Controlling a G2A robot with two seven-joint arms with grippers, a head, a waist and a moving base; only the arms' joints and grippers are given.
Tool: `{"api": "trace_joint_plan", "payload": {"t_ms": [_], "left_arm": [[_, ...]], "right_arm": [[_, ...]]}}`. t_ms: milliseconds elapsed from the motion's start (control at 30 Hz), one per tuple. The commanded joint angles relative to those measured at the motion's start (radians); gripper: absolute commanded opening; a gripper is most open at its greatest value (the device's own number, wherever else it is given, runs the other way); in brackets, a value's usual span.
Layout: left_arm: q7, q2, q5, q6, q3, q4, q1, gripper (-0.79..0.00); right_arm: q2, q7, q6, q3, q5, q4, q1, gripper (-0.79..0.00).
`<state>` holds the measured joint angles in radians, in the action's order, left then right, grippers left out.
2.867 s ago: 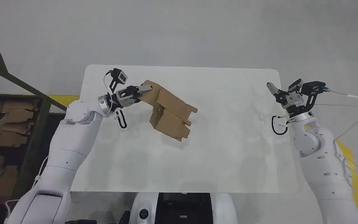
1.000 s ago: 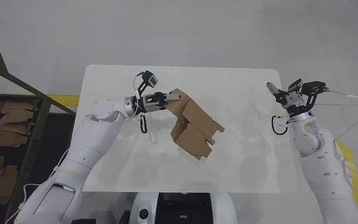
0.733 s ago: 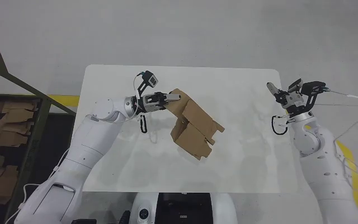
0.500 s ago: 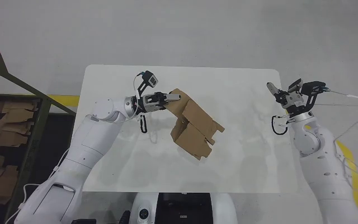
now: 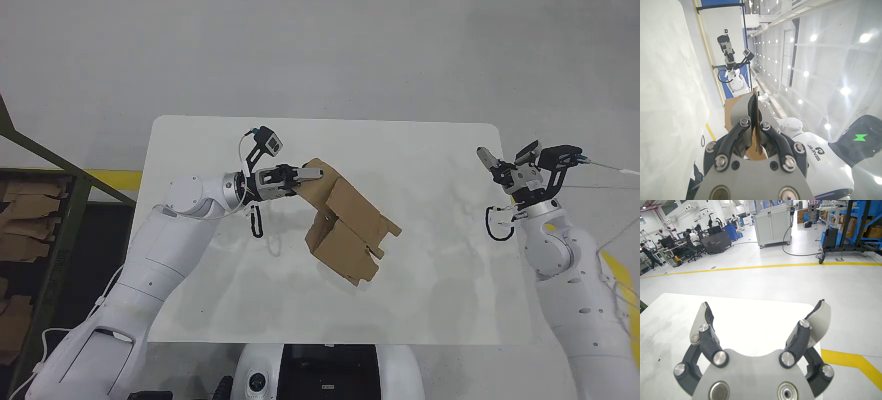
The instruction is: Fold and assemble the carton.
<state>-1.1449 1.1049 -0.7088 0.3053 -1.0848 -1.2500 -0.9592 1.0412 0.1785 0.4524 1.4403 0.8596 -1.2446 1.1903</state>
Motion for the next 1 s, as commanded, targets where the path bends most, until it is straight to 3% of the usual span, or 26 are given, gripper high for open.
{"api": "trace_joint_plan", "payload": {"t_ms": [0,233,467,700,967], "left_arm": [[0.0,0.0,0.0,0.0,0.0,0.0,0.0,-0.785],[0.0,0.0,0.0,0.0,0.0,0.0,0.0,-0.785],[0.0,0.0,0.0,0.0,0.0,0.0,0.0,-0.785],[0.0,0.0,0.0,0.0,0.0,0.0,0.0,-0.785],[0.0,0.0,0.0,0.0,0.0,0.0,0.0,-0.785]], "right_arm": [[0.001,-0.009,0.007,0.002,-0.015,-0.009,0.006,0.0],[-0.002,-0.071,0.14,-0.008,-0.022,-0.047,0.031,0.0],[-0.001,-0.177,0.344,-0.029,-0.227,-0.07,0.061,0.0],[-0.009,-0.435,0.497,-0.081,-0.569,-0.066,0.066,0.0],[-0.03,-0.759,0.524,-0.161,-0.948,-0.092,0.061,0.0]]}}
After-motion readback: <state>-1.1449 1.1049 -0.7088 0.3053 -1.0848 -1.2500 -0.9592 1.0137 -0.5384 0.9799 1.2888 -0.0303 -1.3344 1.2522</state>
